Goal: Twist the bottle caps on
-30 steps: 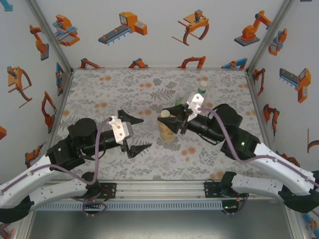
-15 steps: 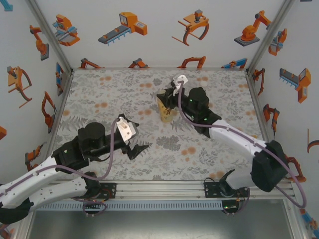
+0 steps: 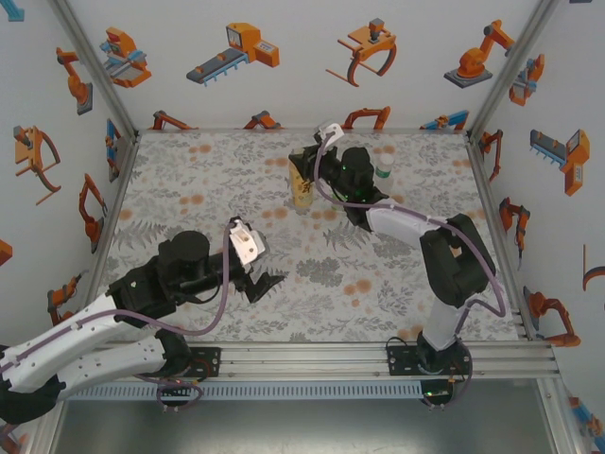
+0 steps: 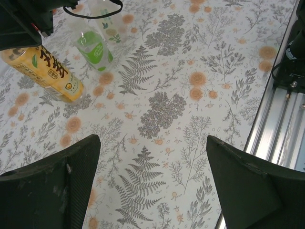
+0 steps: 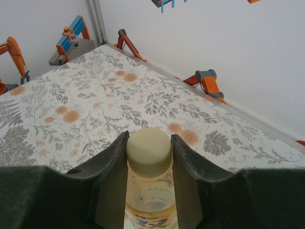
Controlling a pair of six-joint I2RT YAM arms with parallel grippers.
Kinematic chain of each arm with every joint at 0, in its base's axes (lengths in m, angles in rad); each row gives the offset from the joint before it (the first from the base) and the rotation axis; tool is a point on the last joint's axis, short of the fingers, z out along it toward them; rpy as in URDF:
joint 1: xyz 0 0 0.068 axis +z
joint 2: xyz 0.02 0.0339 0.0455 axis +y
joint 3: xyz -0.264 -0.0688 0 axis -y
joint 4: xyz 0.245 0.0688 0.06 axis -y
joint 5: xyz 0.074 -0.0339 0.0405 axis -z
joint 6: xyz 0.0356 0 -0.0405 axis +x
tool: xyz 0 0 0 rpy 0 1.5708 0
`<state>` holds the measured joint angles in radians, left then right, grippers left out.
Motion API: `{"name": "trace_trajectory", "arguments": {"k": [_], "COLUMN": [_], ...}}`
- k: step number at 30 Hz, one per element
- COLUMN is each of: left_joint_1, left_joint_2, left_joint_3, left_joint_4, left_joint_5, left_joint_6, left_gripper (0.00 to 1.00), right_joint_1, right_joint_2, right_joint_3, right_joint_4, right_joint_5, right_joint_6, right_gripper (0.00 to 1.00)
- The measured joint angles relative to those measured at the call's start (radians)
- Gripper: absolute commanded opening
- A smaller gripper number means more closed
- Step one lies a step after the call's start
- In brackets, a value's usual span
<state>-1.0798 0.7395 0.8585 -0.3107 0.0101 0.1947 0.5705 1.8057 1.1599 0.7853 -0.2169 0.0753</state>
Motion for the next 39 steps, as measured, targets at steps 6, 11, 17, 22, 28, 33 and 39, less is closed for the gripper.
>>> {"name": "trace_trajectory", "arguments": {"k": [6,11,17,22,28,33,39], "left_joint_1": [0.014,0.031,0.048,0.059,0.063,0.069,0.084], "left_joint_2": [0.001,0.001,0.001,0.001,0.000,-0.008,-0.014], "left_joint_3": [-0.003,-0.003,-0.003,-0.003,-0.003,-0.006,-0.053], "left_joint_4": [0.000,0.001,0.003,0.003,0.003,0.004,0.004], "left_joint_5": [0.001,0.006,0.017,0.028,0.035,0.035,-0.004], "left_joint_6": [-0.004,-0.007,-0.019,-0.026,-0.029,-0.029,-0.028], "left_gripper": [0.84,0.84,0.84,0.84,0.84,0.84,0.91], "right_joint_1": [-0.005,-0.005,-0.005,-0.005,-0.005,-0.006,-0.010], "right_joint_2": [0.051,0.071,0.080,0.080,0.080,0.072,-0.007], "right_joint_3": [0.003,0.003,-0.011,-0.014,-0.014,-0.014,-0.014], "right_joint_4": [0.018,0.042,0.066,0.074,0.074,0.072,0.039], "right_joint_5": [-0.004,-0.004,-0.004,-0.004,-0.003,-0.003,-0.003], "right_joint_6": [0.007,0.007,0.007,0.010,0.011,0.011,0.005], "right_gripper": [0.10,0.17,0.31,0.47,0.61,0.65,0.75]}}
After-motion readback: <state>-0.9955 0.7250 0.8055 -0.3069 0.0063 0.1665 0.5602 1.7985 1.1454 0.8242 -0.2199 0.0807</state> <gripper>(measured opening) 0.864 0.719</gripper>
